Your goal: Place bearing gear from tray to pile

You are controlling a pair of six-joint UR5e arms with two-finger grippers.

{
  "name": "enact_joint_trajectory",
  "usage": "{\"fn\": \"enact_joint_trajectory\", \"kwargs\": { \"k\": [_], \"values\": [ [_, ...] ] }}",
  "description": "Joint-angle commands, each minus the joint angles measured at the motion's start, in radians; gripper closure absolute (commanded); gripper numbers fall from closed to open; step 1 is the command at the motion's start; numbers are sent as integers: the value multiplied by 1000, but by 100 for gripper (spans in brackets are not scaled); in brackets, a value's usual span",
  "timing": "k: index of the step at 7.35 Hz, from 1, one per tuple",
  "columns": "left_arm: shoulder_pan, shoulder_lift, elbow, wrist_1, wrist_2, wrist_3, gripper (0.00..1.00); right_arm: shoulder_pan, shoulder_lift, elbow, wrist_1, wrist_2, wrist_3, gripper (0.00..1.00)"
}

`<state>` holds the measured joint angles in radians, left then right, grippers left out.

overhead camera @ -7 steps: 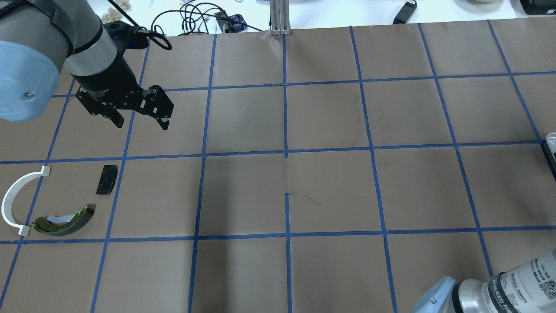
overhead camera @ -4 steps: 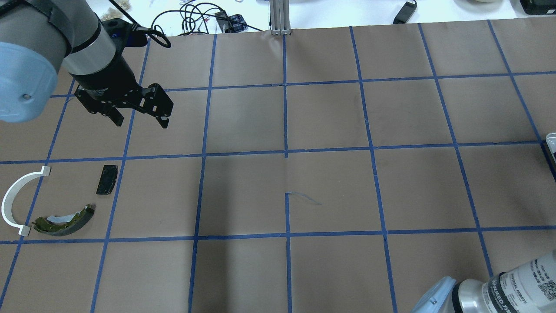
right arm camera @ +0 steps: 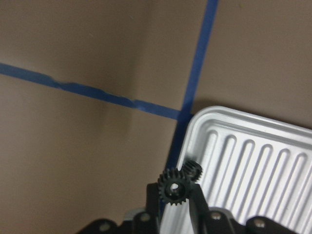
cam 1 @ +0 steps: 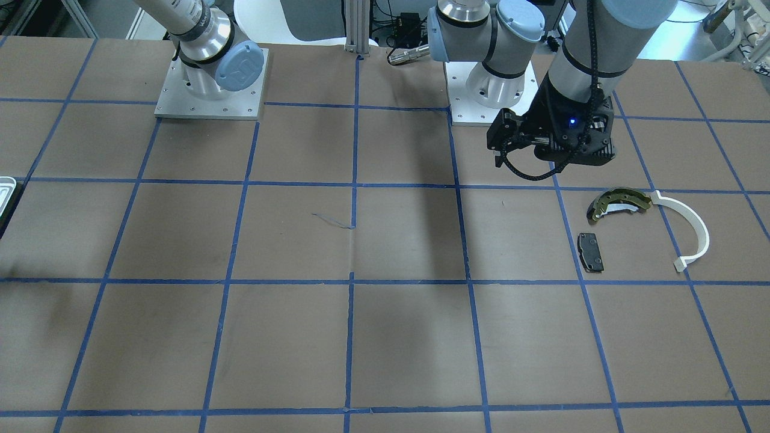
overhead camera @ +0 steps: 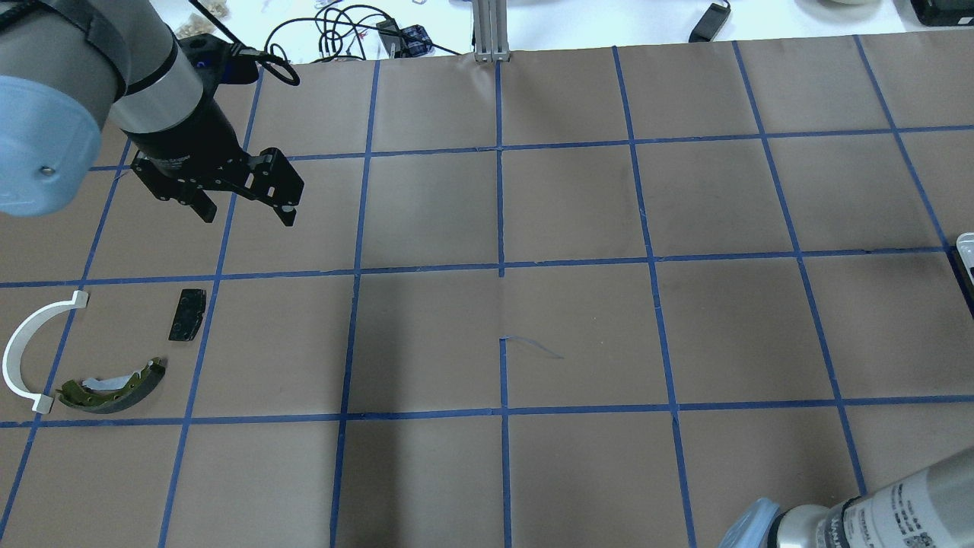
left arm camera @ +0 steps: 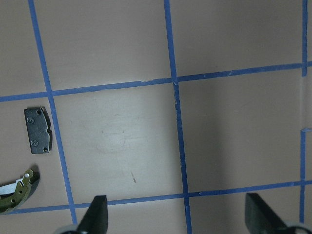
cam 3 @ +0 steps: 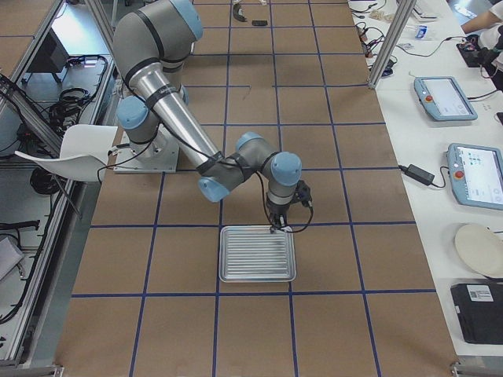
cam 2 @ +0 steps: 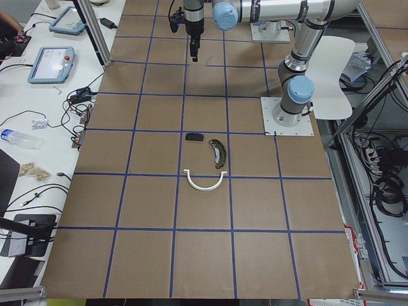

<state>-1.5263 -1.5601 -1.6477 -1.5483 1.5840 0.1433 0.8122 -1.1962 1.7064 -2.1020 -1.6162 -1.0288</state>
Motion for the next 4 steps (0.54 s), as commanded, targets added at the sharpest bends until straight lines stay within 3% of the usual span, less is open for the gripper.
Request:
{"fn": "enact_joint_trajectory", "kwargs": {
  "k": [1, 4],
  "values": [
    [0, 0, 0, 1, -1, -1, 0, 227, -103, 53, 78, 12, 259, 100],
    [0, 0, -1, -1, 1, 1, 0, 621, -102, 61, 66, 16, 731, 100]
  ]
}}
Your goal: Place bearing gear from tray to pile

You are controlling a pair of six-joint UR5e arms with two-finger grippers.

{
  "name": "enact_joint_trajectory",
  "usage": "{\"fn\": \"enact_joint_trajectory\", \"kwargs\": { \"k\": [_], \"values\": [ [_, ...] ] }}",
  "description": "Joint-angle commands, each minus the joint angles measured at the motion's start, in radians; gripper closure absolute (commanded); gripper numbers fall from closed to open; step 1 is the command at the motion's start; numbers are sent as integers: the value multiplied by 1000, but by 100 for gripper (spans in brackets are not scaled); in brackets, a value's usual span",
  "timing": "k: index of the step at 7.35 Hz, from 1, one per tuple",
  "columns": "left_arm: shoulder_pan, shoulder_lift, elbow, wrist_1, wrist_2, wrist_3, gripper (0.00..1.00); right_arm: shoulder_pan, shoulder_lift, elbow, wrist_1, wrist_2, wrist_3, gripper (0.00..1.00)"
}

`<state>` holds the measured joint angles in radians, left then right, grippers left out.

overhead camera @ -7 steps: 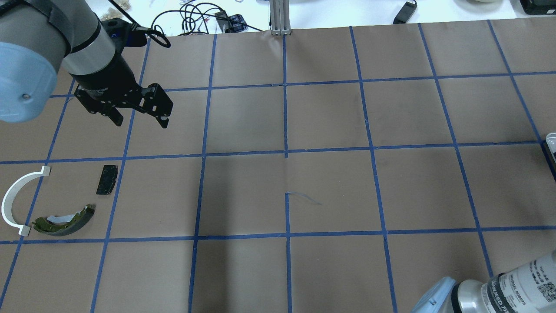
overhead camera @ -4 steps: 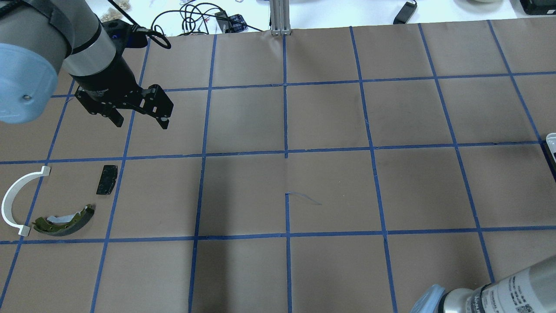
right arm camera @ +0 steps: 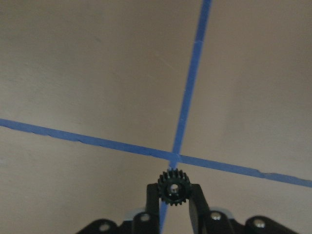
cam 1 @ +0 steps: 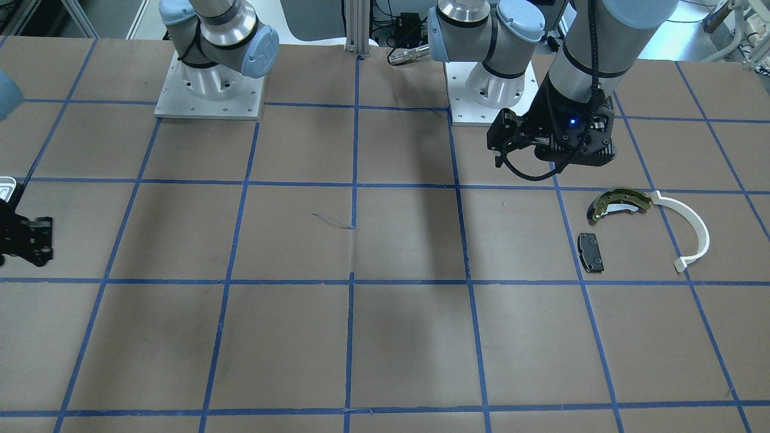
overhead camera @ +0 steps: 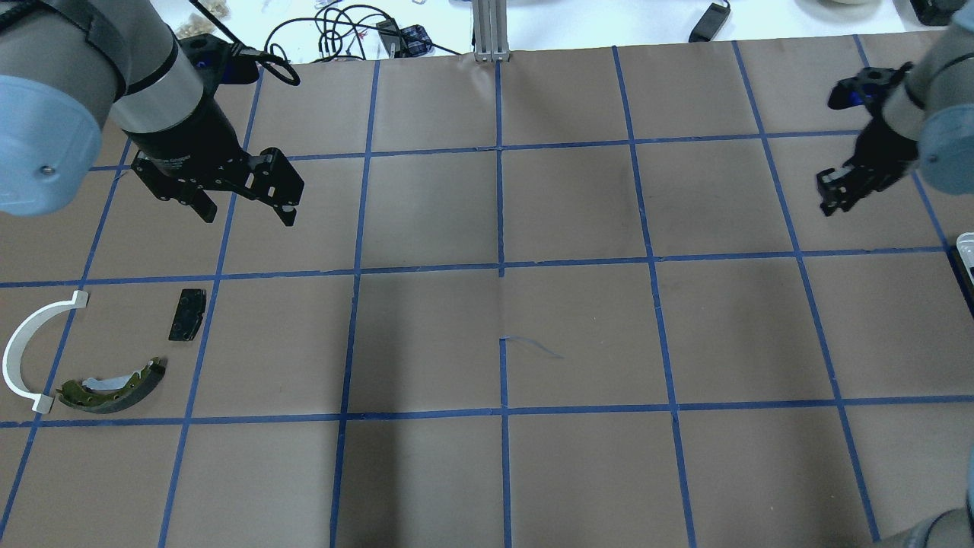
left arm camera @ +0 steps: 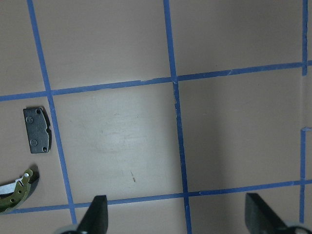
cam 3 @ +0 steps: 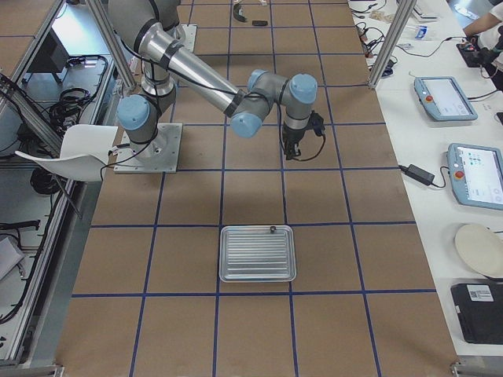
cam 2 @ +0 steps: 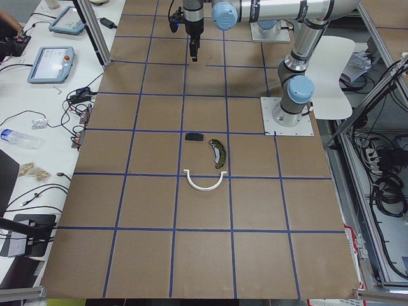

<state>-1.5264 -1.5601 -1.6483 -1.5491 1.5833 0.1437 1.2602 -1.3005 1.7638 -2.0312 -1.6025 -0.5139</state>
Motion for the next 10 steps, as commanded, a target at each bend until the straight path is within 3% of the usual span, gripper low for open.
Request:
{"fn": "enact_joint_trajectory", "kwargs": {
  "k": [1, 3, 5, 6, 8, 9, 10],
  "values": [
    [0, 0, -1, 0, 0, 1, 0, 289, 12, 3, -6, 1, 415, 100],
    [0, -1, -1, 0, 1, 1, 0, 513, 47, 3, -38, 0, 665, 100],
    [0, 0, -1, 0, 1, 1, 0, 716, 130, -4, -110, 0, 704, 100],
    [0, -1, -1, 0, 1, 1, 0, 785, 174, -4, -163, 0, 754, 100],
    [2, -3, -1, 1, 0, 1, 0, 806, 207, 2, -185, 1, 775, 96],
    [2, -3, -1, 1, 0, 1, 0, 808, 202, 2, -185, 1, 772, 44],
    [2, -6, 4, 1, 0, 2, 0, 805, 198, -10, -190, 4, 764, 0]
  ]
}}
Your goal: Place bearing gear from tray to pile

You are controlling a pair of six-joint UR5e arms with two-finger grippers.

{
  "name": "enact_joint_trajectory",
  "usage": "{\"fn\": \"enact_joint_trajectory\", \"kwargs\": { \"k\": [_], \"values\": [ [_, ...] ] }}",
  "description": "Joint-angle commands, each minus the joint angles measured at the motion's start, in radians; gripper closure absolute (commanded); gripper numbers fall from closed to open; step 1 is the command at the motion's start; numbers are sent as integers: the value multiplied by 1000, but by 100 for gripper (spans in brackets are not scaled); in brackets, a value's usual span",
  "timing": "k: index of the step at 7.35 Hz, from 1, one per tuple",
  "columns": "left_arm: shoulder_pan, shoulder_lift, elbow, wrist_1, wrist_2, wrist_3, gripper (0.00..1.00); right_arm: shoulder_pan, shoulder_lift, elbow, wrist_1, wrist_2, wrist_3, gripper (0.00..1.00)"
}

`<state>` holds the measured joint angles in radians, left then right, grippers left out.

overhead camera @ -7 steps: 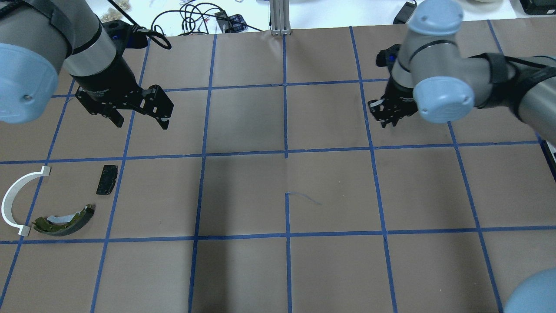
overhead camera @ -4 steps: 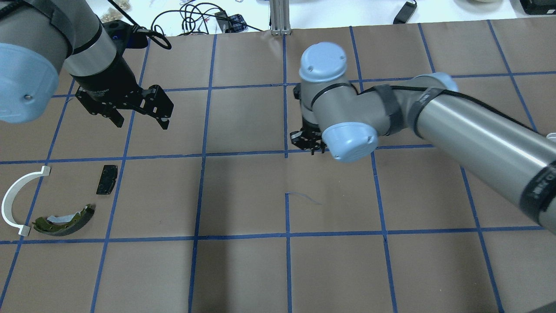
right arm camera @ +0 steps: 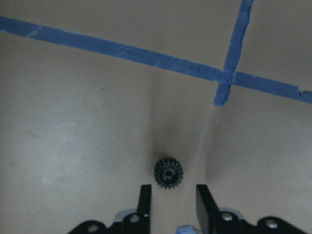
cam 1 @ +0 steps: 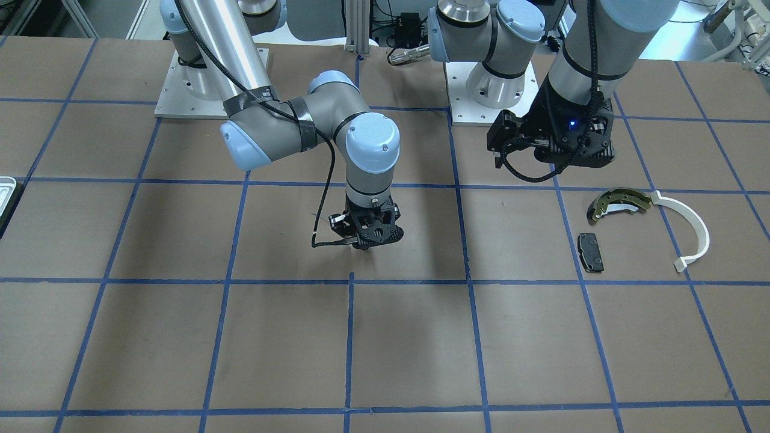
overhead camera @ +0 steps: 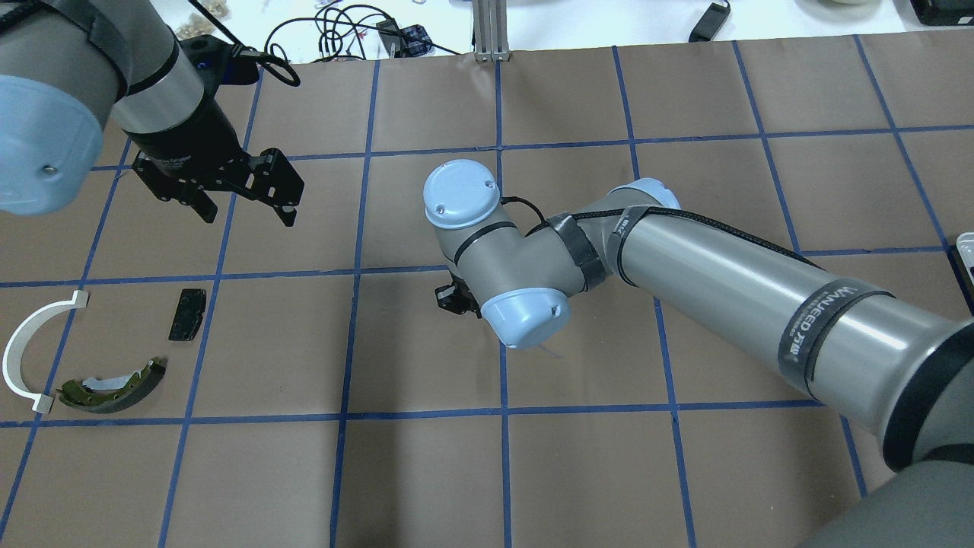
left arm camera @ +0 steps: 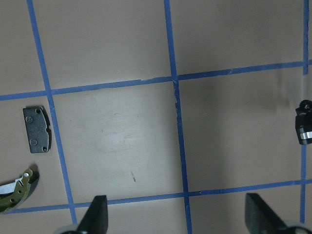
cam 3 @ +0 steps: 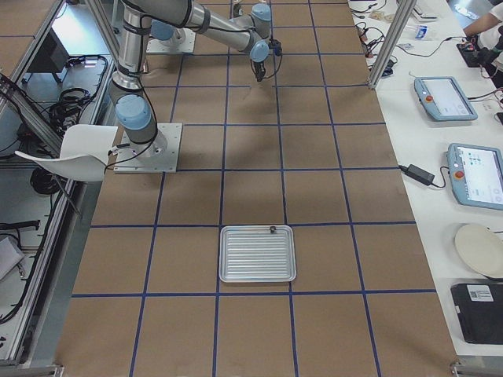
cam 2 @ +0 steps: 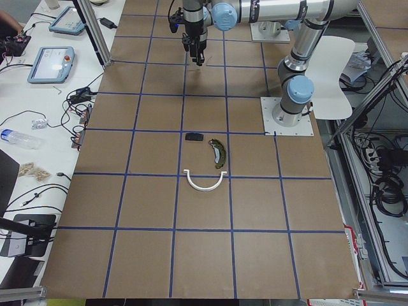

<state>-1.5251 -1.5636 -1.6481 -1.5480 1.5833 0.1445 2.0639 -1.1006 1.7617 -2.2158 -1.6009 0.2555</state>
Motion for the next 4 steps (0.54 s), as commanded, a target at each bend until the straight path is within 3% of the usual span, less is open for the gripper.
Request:
{"fn": "enact_joint_trajectory", "kwargs": {
  "k": [1, 2, 4],
  "values": [
    [0, -10, 5, 12, 0, 0, 0, -30, -25, -28, 7, -2, -27, 0],
    [3, -22, 5, 13, -15, 0, 0, -106, -66, -47, 83, -5, -145, 0],
    [-9, -68, 4, 64, -17, -49, 0, -435, -192, -51, 267, -10, -534, 0]
  ]
}}
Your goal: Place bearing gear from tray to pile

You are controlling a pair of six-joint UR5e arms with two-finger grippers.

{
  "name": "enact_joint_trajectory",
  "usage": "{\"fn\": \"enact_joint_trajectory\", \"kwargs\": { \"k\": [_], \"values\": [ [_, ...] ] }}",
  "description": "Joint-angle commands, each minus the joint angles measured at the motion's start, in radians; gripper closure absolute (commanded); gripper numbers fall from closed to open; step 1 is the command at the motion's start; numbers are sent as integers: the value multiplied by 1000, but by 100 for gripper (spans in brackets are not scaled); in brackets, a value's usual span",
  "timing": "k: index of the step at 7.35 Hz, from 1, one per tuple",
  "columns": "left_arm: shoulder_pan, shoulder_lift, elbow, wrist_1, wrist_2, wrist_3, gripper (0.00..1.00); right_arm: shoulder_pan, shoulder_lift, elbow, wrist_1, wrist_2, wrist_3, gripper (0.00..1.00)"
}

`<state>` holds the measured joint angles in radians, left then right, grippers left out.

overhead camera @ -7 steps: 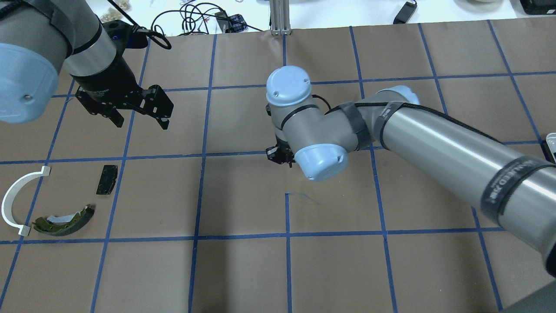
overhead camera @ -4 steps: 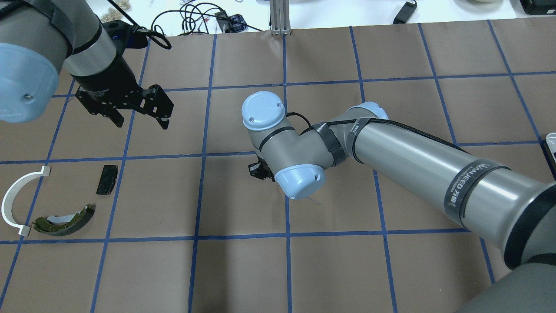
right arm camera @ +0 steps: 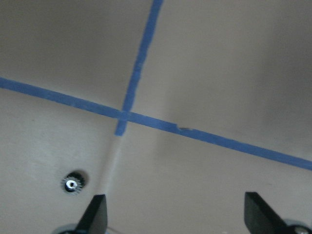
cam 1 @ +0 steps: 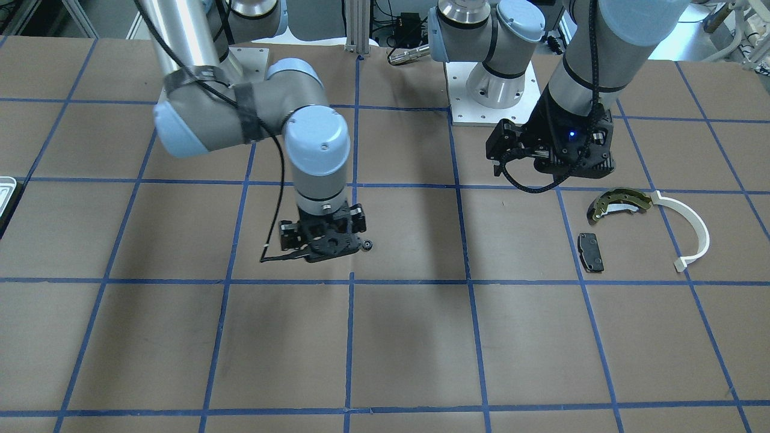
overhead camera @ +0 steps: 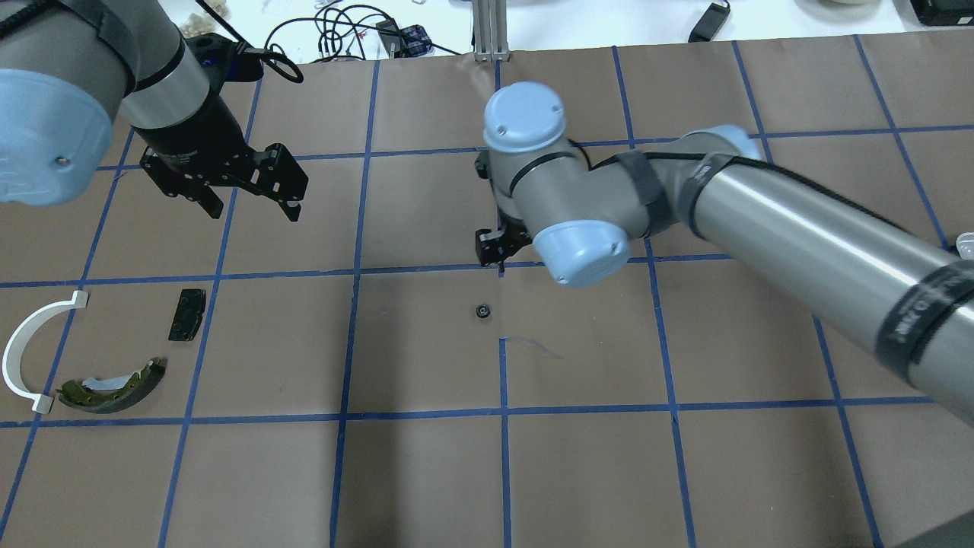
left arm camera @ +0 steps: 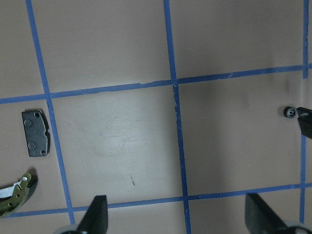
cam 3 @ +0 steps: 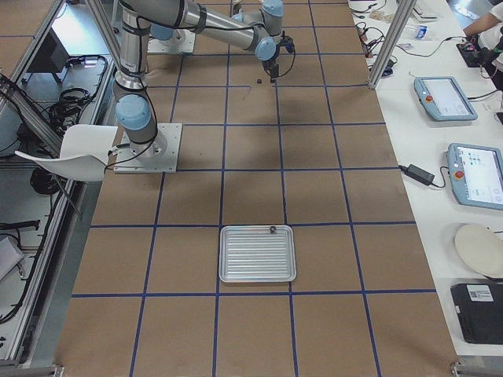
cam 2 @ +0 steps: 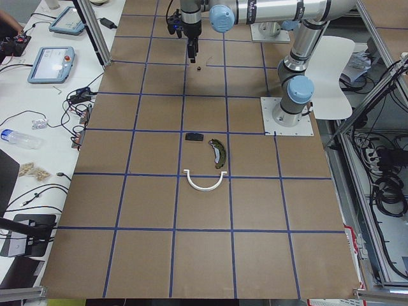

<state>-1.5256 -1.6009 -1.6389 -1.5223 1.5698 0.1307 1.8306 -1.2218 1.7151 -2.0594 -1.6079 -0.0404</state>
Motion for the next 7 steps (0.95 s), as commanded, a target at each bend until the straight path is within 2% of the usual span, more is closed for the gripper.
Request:
{"fn": "enact_joint_trajectory", "kwargs": {
  "k": [1, 2, 4, 5, 6, 7],
  "values": [
    [-34, -68, 5, 56, -40, -72, 0, -347, -120, 0, 154, -18, -438, 0],
    [-75, -97, -4, 70, -77, -113, 0, -481, -134, -6, 144, -61, -637, 0],
    [-235, -184, -16, 200, -73, -245, 0, -684, -146, -9, 143, -61, -1025, 0],
    [-286, -230, -35, 281, -73, -308, 0, -823, -139, -5, 134, -47, -1251, 0],
    [-315, -264, -68, 366, -76, -362, 0, -950, -113, -12, 128, -11, -1408, 0],
    [-349, -286, -114, 423, -73, -374, 0, -1043, -57, -17, 54, -4, -1588, 0]
  ]
}}
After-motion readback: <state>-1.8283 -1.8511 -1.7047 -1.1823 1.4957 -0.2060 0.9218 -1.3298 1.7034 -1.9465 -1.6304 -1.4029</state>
